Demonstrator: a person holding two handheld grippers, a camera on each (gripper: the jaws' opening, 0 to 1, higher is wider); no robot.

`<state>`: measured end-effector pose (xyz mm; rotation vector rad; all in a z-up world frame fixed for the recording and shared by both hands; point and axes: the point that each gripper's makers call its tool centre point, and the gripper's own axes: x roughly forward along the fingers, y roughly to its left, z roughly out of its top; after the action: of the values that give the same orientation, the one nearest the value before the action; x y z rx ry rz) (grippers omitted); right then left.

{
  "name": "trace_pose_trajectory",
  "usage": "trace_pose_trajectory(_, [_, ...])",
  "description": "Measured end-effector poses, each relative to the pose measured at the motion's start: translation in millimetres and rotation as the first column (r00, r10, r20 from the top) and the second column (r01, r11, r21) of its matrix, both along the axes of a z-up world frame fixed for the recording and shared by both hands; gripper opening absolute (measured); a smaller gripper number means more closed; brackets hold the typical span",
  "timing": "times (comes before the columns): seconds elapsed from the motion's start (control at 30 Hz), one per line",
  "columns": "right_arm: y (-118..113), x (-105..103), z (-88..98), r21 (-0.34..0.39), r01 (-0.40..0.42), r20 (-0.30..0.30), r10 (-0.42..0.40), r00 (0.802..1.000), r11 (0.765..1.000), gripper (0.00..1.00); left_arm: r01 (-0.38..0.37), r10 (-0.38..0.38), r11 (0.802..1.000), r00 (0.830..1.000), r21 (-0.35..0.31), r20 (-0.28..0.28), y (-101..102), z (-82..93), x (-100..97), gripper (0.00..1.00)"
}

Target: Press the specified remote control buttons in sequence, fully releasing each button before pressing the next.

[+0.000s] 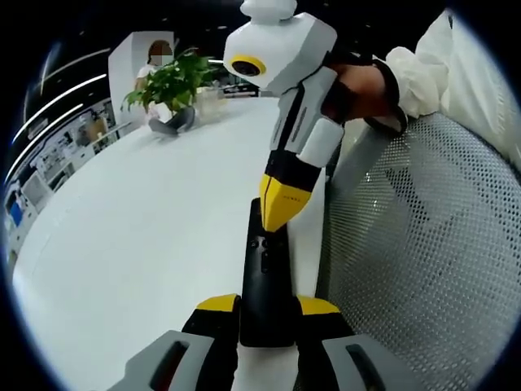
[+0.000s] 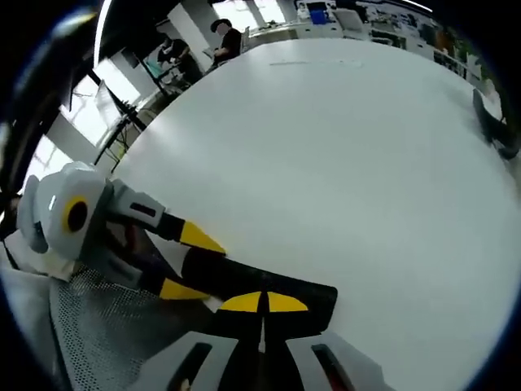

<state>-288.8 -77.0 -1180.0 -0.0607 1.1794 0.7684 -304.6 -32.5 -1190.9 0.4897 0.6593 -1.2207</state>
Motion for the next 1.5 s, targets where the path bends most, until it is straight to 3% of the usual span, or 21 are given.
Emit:
trace_pose_trajectory(0.13, [-3.2, 2.5, 5.8, 0.001, 0.026, 0.013, -0.026, 1.000, 1.000, 0.00, -0.023, 0.023, 1.000, 1.000, 0.007, -0.002, 1.5, -0.2, 2.9, 0.28])
trace_pose_trajectory(0.23, [-6.7, 0.3, 4.2, 0.010, 0.061, -0.035, -0.060, 0.998, 0.998, 0.00, -0.027, 0.027, 1.000, 1.000, 0.011, -0.010, 1.5, -0.5, 2.6, 0.28])
trace_pose_trajectory(0.4, [-10.4, -2.4, 1.2, -0.009, 0.074, -0.057, -0.074, 0.996, 0.997, 0.00, -0.028, 0.029, 0.999, 0.999, 0.029, -0.014, 3.5, 0.0, 2.2, 0.26])
trace_pose_trajectory(0.77, [0.1, -5.6, 1.8, 0.006, 0.021, -0.047, -0.021, 0.999, 1.000, 0.00, -0.027, 0.027, 0.999, 0.999, 0.044, -0.019, 5.9, -3.1, 1.4, 0.25])
trace_pose_trajectory(0.87, [-3.8, -6.7, -4.4, -0.047, -0.008, -0.042, 0.006, 0.999, 0.999, 0.00, -0.013, 0.013, 0.999, 1.000, 0.035, -0.016, 4.9, -3.3, 1.6, 0.25])
trace_pose_trajectory(1.07, [-3.2, -6.3, -2.9, -0.025, 0.000, -0.047, -0.001, 0.999, 1.000, 0.00, -0.011, 0.012, 1.000, 1.000, 0.025, -0.017, 3.3, -3.3, 3.2, 0.25])
trace_pose_trajectory(1.37, [-3.2, -6.1, -4.2, -0.053, -0.024, -0.011, 0.023, 1.000, 0.998, 0.00, -0.009, 0.009, 1.000, 1.000, 0.020, -0.014, 2.8, -2.1, 2.5, 0.25])
trace_pose_trajectory(1.5, [-4.1, -4.9, -3.2, -0.033, -0.003, -0.035, 0.002, 0.999, 0.999, 0.00, -0.008, 0.008, 1.000, 1.000, 0.018, -0.012, 3.2, -2.2, 2.5, 0.25])
